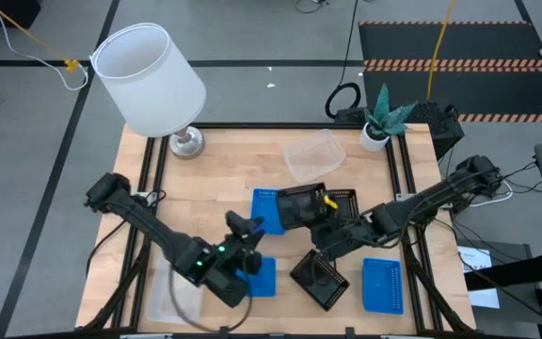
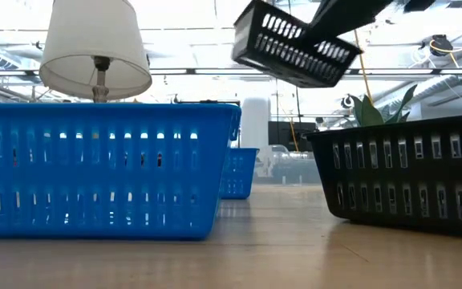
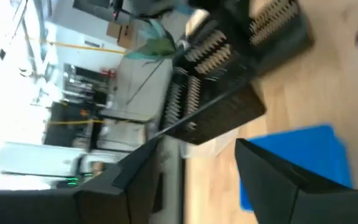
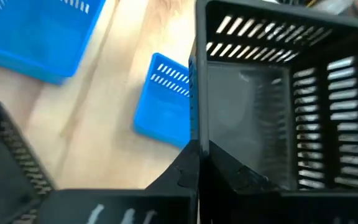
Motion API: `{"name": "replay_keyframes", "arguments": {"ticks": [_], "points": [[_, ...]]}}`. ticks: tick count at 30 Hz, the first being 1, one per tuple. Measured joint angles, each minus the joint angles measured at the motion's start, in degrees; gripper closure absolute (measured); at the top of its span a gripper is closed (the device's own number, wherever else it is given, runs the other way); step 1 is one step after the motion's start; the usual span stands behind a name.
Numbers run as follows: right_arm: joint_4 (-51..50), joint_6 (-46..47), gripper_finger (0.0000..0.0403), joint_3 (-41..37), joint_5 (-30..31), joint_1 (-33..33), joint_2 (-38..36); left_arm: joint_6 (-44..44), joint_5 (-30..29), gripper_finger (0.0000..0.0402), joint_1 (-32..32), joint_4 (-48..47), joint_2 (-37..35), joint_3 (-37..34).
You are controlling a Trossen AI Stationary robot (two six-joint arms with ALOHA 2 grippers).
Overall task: Stack baskets by color
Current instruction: Stack the top left black bin on the top right black bin
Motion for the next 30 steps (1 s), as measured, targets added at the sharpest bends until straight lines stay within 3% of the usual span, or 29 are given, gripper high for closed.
{"name": "replay_keyframes", "arguments": {"ticks": [11, 13, 19, 30], "points": [[-9.13, 30.76, 0.0399, -0.02, -0.50, 0.83, -6.66, -8.87, 0.52, 0.0225, 2.91, 0.04, -5.53, 0.02], [-9.27, 33.96, 0.0399, -0.02, -3.06, 1.37, -6.53, -9.57, 0.89, 0.0229, 3.80, 0.00, -5.46, 0.00], [-8.78, 45.35, 0.0399, -0.04, -3.10, 2.41, -6.09, -12.14, 6.73, 0.0228, 6.76, -0.01, -5.41, -0.02], [-17.91, 72.11, 0.0401, -0.04, -7.42, 3.27, -6.22, -16.24, 8.00, 0.0227, 7.79, 0.05, -5.40, -0.02]]}}
